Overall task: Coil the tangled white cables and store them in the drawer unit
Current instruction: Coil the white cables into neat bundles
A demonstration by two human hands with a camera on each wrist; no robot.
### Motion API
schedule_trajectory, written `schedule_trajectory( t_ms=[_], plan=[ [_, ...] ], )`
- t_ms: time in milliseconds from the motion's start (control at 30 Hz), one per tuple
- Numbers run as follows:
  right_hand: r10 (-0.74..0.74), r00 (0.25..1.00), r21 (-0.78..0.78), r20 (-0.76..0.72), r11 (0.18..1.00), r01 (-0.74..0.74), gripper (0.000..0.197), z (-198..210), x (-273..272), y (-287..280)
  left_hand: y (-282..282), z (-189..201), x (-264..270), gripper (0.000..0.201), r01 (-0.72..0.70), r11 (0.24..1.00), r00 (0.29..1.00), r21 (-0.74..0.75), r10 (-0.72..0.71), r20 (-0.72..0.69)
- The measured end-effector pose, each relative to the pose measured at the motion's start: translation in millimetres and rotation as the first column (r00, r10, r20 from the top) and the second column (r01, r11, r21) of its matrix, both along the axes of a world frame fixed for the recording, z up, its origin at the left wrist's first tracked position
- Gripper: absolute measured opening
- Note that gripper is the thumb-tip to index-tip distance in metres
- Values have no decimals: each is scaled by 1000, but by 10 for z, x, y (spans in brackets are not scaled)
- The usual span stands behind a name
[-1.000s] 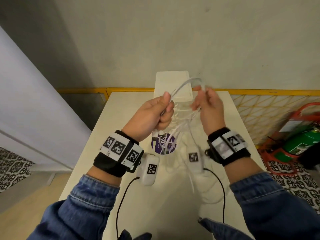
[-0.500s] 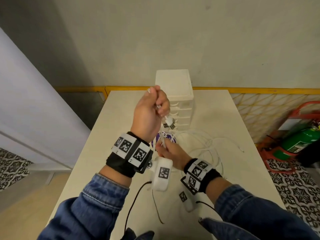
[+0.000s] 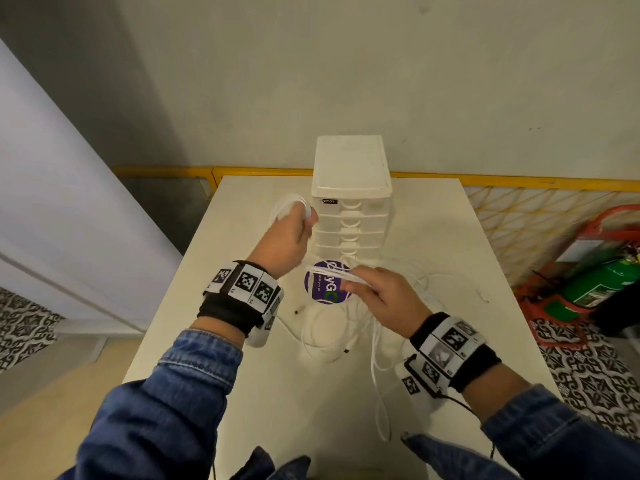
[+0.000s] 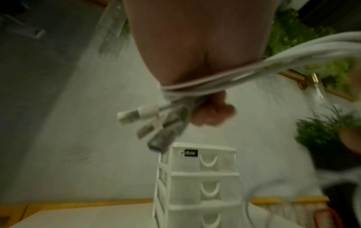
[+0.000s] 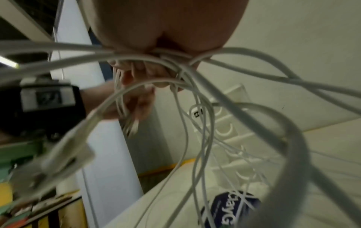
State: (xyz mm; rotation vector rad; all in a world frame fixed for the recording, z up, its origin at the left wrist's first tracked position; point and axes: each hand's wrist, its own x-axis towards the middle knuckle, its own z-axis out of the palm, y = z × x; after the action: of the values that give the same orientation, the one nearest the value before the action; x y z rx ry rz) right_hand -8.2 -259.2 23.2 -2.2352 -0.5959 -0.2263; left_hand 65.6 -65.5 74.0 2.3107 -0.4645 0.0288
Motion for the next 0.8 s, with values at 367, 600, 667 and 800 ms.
schedule_trajectory(
  t_ms=[367,600,667,800],
  plan=[
    [-180,973,-4,144,983,182,40,350,519,-385,-381,18,-372,65,90,748,616,-658,-561,-553],
    [-180,975,48,-128,981,187,19,4,434,-106,-407,266,-385,52,-36,475,617,-879,-681,-394],
    [-206,955,38,-215,975,219,13,-184,397,-69,-355,394,-364,54,-47,354,642,-934,-706,-300],
    [-234,883,-274,-408,953,126,8,-660,234,-229,-155,744,-252,49,-54,81,771,-995,-630,-93]
  ],
)
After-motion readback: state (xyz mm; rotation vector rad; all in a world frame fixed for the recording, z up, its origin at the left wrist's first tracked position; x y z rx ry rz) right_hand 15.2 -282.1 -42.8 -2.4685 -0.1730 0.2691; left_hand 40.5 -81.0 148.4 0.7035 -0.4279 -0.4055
